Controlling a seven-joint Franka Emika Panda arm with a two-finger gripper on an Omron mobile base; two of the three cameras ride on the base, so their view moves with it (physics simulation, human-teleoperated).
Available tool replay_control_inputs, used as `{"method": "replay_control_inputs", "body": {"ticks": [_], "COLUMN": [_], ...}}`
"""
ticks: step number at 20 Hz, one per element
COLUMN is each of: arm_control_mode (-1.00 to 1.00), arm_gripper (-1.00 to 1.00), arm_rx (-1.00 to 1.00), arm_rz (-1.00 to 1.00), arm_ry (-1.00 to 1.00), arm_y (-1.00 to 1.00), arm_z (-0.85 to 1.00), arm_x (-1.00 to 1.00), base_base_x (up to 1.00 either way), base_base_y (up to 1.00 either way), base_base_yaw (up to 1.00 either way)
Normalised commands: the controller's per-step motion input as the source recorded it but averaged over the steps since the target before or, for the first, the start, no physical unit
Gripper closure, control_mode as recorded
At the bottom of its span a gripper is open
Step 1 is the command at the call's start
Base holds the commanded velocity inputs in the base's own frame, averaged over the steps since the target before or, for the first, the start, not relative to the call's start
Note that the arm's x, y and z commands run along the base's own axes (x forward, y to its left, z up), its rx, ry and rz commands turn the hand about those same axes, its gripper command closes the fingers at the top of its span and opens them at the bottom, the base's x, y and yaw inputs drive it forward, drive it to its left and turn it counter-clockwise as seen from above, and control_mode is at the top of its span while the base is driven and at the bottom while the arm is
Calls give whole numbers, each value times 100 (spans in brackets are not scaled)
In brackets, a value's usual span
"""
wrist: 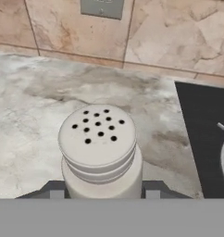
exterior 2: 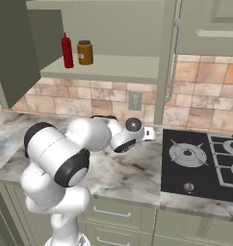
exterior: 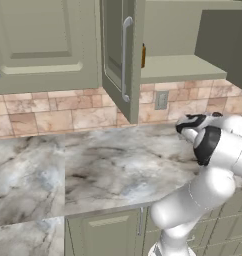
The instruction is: Collect the turmeric, ketchup, and shaker from the cabinet and place them next to the stove.
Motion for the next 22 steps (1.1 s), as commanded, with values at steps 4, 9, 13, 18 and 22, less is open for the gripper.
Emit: {"method": "replay_control_inputs", "body": {"ticks": [4, 9, 13, 18, 22], "arm_control_mode": [-100, -100, -100, -100, -100], "arm_gripper": [100, 100, 100, -100, -100], "arm_rx": [0, 1, 1, 0, 0], "arm_rz": [0, 0, 0, 0, 0], "arm_ry": [0, 0, 0, 0, 0], "arm_y": [-6, -7, -5, -3, 0], "arm_z": [-31, -24, -26, -31, -33], "arm_x": [22, 18, 18, 15, 12], "base_base_x": [0, 0, 0, 0, 0], "base_base_y": [0, 0, 0, 0, 0], "base_base_yaw": [0, 0, 0, 0, 0]}}
